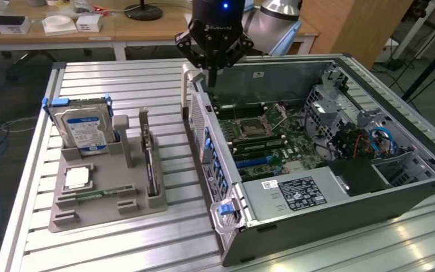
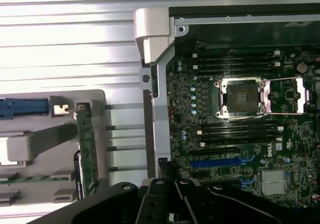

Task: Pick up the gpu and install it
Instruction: 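Reach for the gpu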

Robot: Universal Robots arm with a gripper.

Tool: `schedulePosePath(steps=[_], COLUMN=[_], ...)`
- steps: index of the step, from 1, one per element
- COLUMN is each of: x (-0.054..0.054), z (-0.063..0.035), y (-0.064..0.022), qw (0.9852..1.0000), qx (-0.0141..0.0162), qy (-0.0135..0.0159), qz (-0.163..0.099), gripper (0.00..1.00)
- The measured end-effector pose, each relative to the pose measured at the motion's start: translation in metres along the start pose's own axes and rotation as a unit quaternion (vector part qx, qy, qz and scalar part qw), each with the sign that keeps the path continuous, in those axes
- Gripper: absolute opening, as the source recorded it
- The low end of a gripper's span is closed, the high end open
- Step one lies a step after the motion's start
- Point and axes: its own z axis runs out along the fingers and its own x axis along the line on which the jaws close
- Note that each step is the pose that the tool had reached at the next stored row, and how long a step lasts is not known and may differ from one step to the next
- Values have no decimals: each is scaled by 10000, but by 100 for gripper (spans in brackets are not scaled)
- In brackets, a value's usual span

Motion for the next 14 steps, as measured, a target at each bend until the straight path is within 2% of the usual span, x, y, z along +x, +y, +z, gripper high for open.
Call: schedulePosePath(steps=[14], x=[143], z=[1], y=[-11], qw=[10000], qx=[1], qy=[1], qz=[0], gripper=[11])
